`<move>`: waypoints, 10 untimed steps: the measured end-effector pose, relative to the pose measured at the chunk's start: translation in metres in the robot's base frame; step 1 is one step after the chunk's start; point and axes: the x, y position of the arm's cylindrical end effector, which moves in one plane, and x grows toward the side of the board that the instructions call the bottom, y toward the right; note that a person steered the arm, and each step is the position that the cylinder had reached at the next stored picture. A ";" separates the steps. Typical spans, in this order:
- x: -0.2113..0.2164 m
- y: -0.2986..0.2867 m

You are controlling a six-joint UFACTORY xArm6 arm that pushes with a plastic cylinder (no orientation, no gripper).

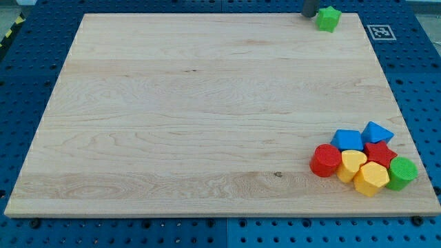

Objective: Place the green star top left to the blue triangle

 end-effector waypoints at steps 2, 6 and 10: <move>0.002 0.045; 0.038 0.045; 0.113 0.045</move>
